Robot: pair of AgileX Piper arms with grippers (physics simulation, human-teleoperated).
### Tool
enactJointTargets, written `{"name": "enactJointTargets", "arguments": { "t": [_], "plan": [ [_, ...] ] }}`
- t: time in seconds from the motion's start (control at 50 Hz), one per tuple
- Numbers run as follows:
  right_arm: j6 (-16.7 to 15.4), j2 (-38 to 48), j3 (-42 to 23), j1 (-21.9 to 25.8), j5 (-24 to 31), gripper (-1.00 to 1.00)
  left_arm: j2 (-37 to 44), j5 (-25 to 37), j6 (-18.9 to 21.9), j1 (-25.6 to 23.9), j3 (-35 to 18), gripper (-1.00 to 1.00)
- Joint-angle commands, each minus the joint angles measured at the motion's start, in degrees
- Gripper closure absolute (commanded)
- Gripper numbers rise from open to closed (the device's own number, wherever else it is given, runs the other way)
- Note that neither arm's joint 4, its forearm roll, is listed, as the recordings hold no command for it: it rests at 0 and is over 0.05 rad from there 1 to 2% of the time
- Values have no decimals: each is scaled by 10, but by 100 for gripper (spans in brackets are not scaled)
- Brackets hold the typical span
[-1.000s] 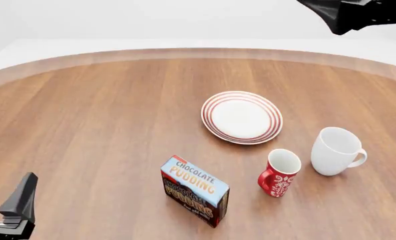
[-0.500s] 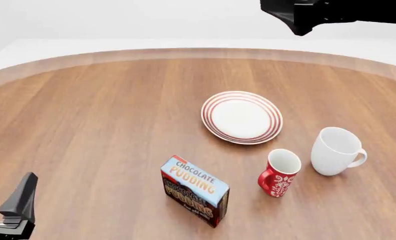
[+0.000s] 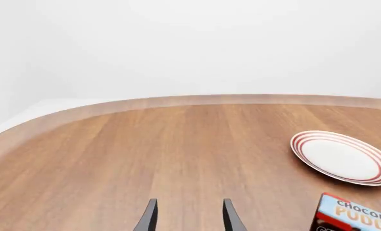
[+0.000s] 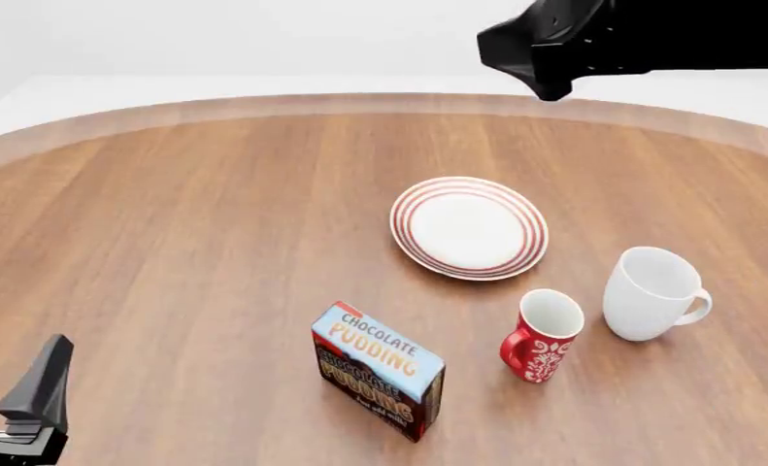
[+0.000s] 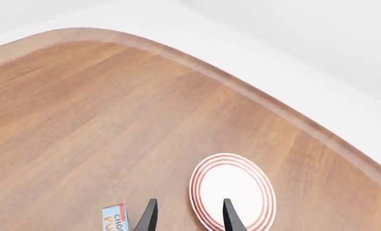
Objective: Put the chocolate pudding to the right of the plate.
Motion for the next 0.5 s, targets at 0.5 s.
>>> {"name": "enactJointTargets", "arguments": {
  "t": [0.5],
  "plan": [
    [26,14,45,21,43,-100,0,0,0,0,0,-100]
  ]
}}
